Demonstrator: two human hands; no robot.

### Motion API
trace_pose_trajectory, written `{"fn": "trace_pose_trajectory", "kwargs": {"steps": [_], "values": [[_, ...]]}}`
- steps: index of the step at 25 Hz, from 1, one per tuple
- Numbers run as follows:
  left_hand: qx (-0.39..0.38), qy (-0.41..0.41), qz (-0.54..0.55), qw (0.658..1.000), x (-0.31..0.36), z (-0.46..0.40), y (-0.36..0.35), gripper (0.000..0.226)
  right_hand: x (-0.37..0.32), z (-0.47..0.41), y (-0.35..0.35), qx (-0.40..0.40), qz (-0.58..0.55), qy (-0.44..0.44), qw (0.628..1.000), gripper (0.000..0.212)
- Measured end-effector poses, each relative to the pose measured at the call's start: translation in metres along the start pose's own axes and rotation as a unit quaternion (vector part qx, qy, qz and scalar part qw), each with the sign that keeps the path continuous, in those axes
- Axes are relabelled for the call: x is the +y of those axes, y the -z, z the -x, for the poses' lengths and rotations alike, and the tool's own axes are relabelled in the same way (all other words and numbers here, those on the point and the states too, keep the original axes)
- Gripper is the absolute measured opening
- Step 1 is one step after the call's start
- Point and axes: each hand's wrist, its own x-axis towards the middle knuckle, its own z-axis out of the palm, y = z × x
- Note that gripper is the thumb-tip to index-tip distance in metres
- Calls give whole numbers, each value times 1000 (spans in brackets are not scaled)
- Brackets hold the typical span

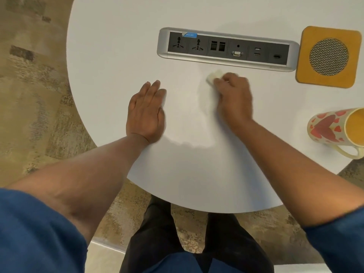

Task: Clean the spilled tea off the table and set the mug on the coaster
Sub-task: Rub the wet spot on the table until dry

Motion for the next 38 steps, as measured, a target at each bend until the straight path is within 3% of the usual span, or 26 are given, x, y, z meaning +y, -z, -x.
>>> {"fn": "trace_pose_trajectory", "kwargs": {"steps": [2,4,10,12,14,17,20,25,28,30,32,34,38], "values": [[3,0,2,1000,-1,1,-1,55,-40,15,-15,-76,-20,99,992,16],[7,-4,6,1000,-2,2,-3,55,-59,48,-25,-107,-30,232,966,26],[12,-4,4,1000,-1,1,-5,55,-11,127,7,-192,-64,295,934,17],[15,-7,-1,1000,-1,1,-4,54,25,137,25,-142,-52,252,956,16],[9,-8,-11,1000,-1,1,-4,54,55,136,41,-62,-33,116,991,21],[-4,-11,-30,999,2,0,-3,54,58,134,45,20,-20,-42,999,31],[-5,-17,-45,999,6,1,1,53,11,151,24,-18,-36,-27,999,32],[14,-28,-90,995,14,6,1,46,-51,164,9,-238,-171,96,951,32],[37,-41,-97,994,24,6,0,38,-32,155,28,-161,-220,28,962,30],[38,-35,-79,996,33,2,-2,35,1,153,44,-56,-145,-67,986,29],[39,-41,-72,996,44,0,-6,33,37,155,58,-6,-81,-156,984,29],[35,-53,-64,996,56,-3,-11,36,50,162,60,-14,-60,-169,984,29],[23,-62,-53,996,69,-6,-10,39,12,188,36,-115,-113,-58,985,32]]}}
